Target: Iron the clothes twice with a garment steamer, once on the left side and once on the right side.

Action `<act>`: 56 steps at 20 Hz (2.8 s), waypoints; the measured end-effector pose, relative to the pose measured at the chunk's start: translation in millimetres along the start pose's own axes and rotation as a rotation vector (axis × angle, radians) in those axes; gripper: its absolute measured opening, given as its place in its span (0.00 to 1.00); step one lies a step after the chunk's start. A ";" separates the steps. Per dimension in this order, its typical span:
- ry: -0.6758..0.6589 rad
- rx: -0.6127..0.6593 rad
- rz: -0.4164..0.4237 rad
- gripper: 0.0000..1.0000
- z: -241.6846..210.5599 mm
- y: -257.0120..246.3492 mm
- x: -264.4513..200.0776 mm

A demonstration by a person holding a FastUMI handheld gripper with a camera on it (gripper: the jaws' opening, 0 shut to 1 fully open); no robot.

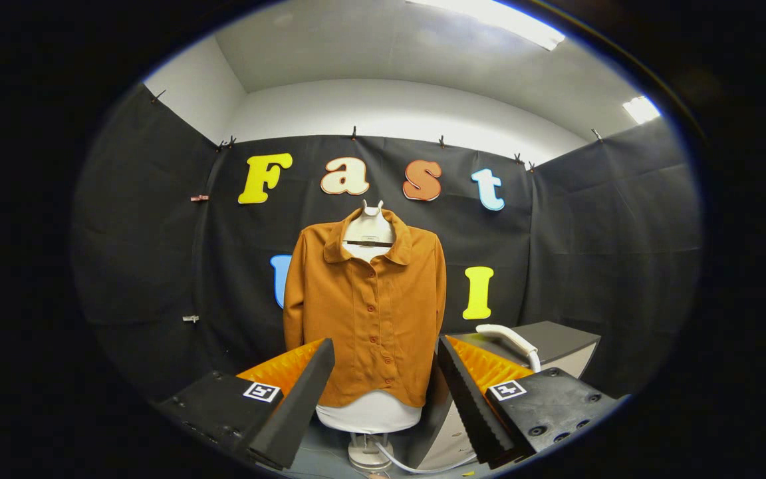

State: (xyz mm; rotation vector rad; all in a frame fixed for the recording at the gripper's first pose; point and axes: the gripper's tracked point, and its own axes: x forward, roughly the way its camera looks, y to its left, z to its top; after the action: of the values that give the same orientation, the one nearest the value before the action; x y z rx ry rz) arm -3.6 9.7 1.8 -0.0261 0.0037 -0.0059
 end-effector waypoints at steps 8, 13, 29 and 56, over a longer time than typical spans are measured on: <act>0.013 0.003 -0.048 0.98 -3.5 2.0 5.5; 0.048 0.014 -0.116 0.98 -13.1 -3.6 10.5; 0.109 0.010 -0.251 0.98 -43.7 -166.2 120.8; 0.689 0.068 -0.162 0.99 -238.5 -371.9 347.8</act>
State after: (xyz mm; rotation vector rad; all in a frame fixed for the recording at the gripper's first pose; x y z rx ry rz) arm 341.1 -370.4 -228.2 0.0445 0.6907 -0.1763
